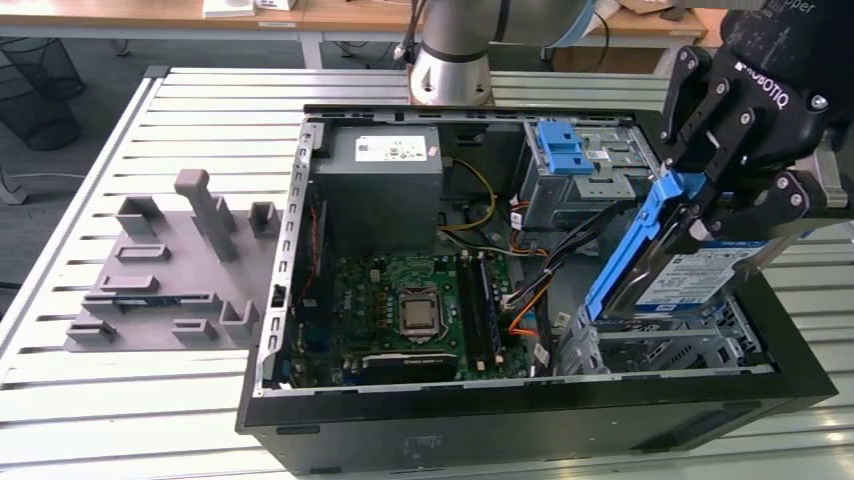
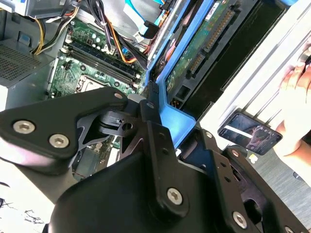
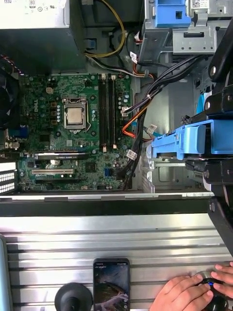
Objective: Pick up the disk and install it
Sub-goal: 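Insert the disk into the insertion slot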
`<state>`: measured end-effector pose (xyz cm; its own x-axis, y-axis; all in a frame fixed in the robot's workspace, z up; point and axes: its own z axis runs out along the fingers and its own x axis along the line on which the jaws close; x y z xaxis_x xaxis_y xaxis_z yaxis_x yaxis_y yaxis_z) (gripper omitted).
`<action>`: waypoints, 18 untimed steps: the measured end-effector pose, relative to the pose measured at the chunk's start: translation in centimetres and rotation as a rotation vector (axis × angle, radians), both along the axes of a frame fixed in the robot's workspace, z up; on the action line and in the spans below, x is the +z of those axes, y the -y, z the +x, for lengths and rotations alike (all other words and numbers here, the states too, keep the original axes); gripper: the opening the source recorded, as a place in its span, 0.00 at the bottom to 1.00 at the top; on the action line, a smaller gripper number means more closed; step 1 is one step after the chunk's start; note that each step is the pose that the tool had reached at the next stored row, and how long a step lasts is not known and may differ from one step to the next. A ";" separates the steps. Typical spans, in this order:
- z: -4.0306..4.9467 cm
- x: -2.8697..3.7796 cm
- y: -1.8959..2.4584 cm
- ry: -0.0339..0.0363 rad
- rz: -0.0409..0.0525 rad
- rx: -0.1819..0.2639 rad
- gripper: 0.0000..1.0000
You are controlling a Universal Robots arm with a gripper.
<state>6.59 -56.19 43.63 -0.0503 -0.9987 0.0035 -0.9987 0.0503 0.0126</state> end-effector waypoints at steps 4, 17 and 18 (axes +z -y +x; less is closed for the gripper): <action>0.03 -0.10 0.05 -0.0001 -0.0005 0.004 0.37; 0.03 -0.79 0.07 0.0000 -0.0002 0.005 0.37; 0.03 -0.87 0.07 0.0000 -0.0002 0.005 0.37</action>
